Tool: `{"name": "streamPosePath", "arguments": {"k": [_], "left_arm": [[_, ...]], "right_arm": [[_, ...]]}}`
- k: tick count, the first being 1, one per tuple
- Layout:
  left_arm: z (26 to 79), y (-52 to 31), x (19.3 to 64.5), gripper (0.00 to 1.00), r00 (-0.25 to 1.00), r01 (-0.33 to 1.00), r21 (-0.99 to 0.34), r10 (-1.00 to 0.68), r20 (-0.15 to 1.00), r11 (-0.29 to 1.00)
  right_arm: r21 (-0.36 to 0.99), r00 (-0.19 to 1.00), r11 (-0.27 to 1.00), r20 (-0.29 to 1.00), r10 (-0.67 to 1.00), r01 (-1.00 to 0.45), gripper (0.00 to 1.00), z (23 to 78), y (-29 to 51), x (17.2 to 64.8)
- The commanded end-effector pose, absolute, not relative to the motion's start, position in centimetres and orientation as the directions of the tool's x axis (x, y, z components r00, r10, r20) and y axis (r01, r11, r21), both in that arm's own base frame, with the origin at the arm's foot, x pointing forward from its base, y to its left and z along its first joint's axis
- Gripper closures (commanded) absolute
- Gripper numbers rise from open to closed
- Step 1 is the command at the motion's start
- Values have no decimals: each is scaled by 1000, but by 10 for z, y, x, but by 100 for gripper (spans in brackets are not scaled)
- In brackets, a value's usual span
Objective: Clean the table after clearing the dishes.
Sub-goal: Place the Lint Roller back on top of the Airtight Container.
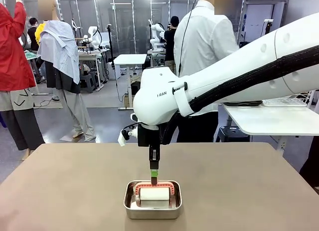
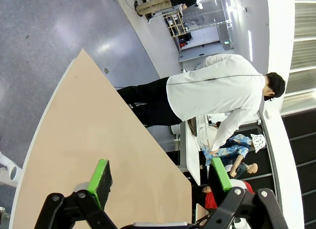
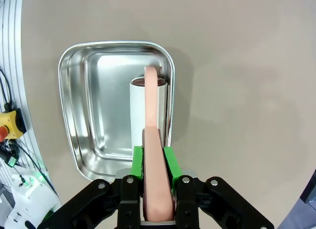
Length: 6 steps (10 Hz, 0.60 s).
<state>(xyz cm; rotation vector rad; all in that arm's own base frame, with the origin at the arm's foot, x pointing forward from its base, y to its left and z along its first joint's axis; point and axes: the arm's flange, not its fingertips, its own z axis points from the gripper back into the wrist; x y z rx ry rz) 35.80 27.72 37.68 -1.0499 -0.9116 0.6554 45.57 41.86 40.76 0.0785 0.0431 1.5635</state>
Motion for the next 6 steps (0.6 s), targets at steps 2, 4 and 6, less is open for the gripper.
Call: {"name": "streamPosePath", "arguments": {"k": [2, 4, 6], "left_arm": [[380, 281, 357, 0, 492, -35, -931, 818, 300, 362], [380, 281, 357, 0, 492, -35, -931, 818, 300, 362], [380, 281, 357, 0, 492, -35, -931, 818, 300, 362]], "right_arm": [[66, 3, 3, 4, 1000, -998, 44, 402, 426, 452], [60, 3, 3, -1, 1000, -998, 10, 406, 427, 451], [57, 10, 9, 0, 1000, -998, 0, 407, 426, 451]]}}
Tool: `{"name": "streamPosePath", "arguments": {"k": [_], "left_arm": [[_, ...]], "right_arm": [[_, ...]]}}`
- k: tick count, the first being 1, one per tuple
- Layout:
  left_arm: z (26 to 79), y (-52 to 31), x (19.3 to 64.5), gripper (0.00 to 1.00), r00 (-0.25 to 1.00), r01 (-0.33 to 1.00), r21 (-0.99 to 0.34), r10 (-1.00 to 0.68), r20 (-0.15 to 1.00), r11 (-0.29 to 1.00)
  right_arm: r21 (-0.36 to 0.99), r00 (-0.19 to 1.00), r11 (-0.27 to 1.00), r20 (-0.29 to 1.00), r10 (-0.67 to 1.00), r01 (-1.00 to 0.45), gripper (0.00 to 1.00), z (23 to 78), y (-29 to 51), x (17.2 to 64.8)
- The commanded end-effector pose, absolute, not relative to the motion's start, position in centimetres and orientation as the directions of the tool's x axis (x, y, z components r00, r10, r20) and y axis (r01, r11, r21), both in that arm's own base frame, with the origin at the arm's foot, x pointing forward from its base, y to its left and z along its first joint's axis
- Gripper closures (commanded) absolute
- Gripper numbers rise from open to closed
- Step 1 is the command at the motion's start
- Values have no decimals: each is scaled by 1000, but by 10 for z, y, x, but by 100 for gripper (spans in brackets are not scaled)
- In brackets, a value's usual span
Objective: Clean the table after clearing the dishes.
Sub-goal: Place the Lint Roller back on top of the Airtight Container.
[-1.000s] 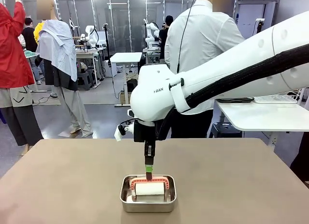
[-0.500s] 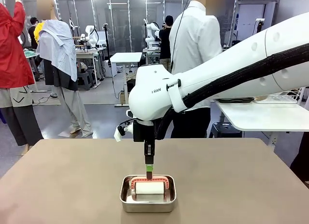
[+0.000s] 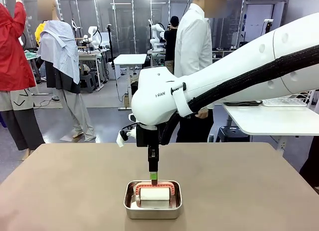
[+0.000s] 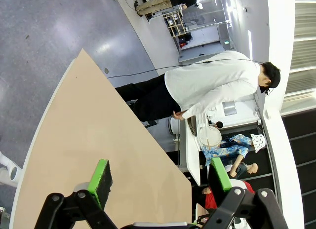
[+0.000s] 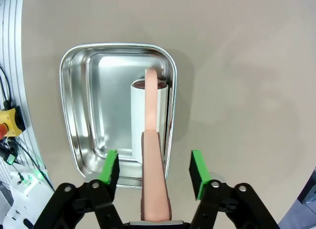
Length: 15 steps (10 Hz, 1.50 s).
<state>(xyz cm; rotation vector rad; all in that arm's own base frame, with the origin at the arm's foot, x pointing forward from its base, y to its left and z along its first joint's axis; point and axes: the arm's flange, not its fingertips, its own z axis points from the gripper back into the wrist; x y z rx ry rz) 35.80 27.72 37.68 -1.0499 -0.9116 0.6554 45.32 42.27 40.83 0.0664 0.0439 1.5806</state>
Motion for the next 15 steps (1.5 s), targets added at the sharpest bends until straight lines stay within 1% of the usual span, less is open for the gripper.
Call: {"name": "streamPosePath", "arguments": {"k": [1, 3, 4, 5, 15], "left_arm": [[380, 281, 357, 0, 492, -35, -931, 818, 300, 362], [380, 281, 357, 0, 492, -35, -931, 818, 300, 362], [380, 281, 357, 0, 492, -35, -931, 818, 300, 362], [380, 281, 357, 0, 492, -35, -931, 818, 300, 362], [380, 281, 357, 0, 492, -35, -931, 818, 300, 362]], "right_arm": [[52, 12, 13, -5, 1000, -999, 0, 409, 426, 451], [43, 17, 17, -2, 1000, -999, 0, 413, 425, 451], [53, -5, -4, -23, 1000, -999, 0, 412, 424, 454], [65, -10, -11, 14, 1000, -998, 0, 410, 422, 454], [65, -10, -11, 14, 1000, -998, 0, 410, 422, 454]]}}
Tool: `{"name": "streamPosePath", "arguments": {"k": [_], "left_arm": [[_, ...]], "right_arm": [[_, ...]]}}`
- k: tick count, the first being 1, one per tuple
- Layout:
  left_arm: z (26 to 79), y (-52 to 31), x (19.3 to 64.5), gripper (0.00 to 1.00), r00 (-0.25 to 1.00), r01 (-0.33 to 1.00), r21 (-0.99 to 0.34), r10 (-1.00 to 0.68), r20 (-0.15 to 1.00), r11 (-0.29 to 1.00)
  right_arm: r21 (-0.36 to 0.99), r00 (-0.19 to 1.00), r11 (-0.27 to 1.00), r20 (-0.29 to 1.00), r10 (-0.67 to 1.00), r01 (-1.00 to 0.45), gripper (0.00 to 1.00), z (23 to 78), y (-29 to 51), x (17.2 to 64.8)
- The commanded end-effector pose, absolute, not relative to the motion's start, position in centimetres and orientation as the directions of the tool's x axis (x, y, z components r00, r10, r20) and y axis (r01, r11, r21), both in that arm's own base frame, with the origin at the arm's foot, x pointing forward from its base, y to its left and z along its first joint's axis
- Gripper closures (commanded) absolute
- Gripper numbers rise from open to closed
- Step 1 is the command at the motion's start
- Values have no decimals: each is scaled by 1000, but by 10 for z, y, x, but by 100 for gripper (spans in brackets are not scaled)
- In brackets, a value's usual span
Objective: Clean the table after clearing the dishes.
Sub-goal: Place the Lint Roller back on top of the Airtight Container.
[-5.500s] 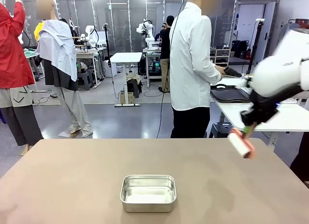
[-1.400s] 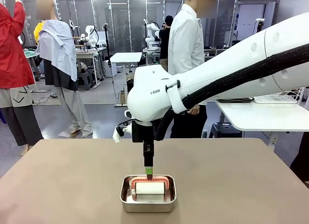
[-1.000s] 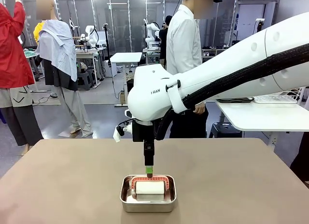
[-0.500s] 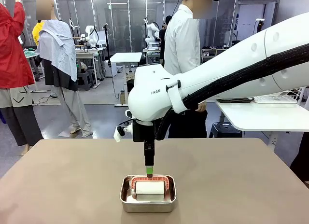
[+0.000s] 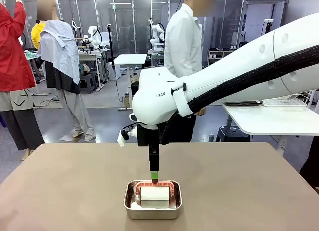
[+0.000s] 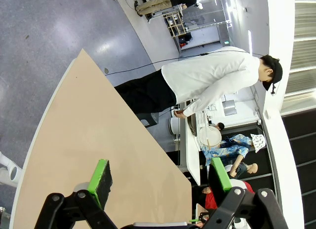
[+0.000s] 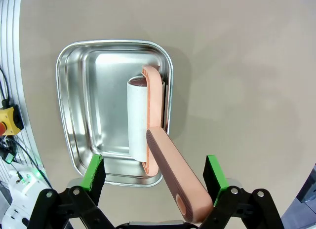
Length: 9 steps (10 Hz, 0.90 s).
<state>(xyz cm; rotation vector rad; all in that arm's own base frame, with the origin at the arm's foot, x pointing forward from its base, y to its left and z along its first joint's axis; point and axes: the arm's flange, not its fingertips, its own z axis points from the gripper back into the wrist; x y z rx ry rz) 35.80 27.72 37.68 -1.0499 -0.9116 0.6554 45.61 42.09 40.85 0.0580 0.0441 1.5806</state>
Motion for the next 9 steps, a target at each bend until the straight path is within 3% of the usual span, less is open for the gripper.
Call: {"name": "streamPosePath", "arguments": {"k": [1, 3, 5, 6, 7, 9], "left_arm": [[380, 281, 357, 0, 492, -35, -931, 818, 300, 362], [380, 281, 357, 0, 492, -35, -931, 818, 300, 362], [380, 281, 357, 0, 492, -35, -931, 818, 300, 362], [380, 281, 357, 0, 492, -35, -931, 818, 300, 362], [380, 281, 357, 0, 492, -35, -931, 818, 300, 362], [380, 281, 357, 0, 492, -35, -931, 818, 300, 362]], "right_arm": [[65, -10, -11, 14, 1000, -998, 0, 410, 422, 454], [46, 43, 42, 22, 999, -998, 0, 431, 404, 467], [88, 227, 214, 195, 954, -973, 0, 482, 355, 479], [169, 337, 296, 324, 884, -940, 0, 505, 320, 483], [240, 466, 399, 437, 769, -885, 0, 527, 282, 487], [419, 742, 639, 543, 393, -645, 0, 544, 178, 490]]}}
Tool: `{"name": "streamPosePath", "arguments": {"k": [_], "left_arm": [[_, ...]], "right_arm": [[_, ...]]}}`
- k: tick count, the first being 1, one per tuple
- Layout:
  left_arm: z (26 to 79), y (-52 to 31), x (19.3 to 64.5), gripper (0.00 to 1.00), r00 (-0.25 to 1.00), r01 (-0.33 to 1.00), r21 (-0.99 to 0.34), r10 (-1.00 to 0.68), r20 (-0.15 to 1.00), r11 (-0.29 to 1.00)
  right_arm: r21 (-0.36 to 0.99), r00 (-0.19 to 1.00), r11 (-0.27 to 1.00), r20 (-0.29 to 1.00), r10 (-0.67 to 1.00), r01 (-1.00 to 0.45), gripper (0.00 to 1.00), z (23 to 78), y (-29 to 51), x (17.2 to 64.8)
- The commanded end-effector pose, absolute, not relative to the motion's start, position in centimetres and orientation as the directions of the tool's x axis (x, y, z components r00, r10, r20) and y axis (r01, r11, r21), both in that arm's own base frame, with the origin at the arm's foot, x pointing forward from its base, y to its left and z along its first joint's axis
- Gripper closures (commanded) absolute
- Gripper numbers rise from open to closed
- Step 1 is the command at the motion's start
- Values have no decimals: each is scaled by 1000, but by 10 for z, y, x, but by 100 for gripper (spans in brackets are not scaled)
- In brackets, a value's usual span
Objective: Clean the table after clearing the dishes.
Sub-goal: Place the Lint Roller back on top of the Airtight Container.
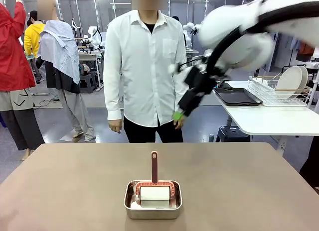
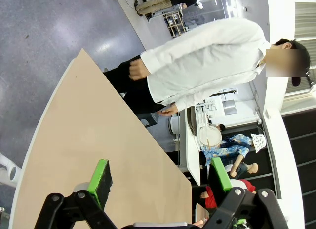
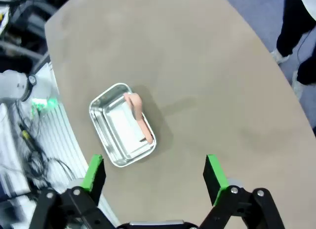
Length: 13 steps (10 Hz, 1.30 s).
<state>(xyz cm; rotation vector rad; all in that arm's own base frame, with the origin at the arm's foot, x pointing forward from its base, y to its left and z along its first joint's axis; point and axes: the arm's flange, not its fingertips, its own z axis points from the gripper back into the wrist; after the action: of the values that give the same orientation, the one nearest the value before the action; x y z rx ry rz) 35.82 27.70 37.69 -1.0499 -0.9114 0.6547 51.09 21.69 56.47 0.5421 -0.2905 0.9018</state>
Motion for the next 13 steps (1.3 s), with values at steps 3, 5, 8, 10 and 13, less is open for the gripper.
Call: {"name": "streamPosePath", "arguments": {"k": [3, 5, 8, 10, 13], "left_arm": [[380, 281, 357, 0, 492, -35, -931, 818, 300, 362], [380, 281, 357, 0, 492, -35, -931, 818, 300, 362], [380, 281, 357, 0, 492, -35, -931, 818, 300, 362], [380, 281, 357, 0, 492, -35, -931, 818, 300, 362], [380, 281, 357, 0, 492, -35, -931, 818, 300, 362]], "right_arm": [[765, 854, 613, 441, -277, -197, 0, 517, -8, 449], [931, 743, 356, 294, -601, -80, 0, 482, -116, 406], [982, 539, 125, 29, -842, 142, 0, 381, -182, 350], [987, 445, 18, -57, -894, 162, 0, 333, -182, 332], [966, 482, 45, -87, -872, 256, 0, 325, -222, 335]]}}
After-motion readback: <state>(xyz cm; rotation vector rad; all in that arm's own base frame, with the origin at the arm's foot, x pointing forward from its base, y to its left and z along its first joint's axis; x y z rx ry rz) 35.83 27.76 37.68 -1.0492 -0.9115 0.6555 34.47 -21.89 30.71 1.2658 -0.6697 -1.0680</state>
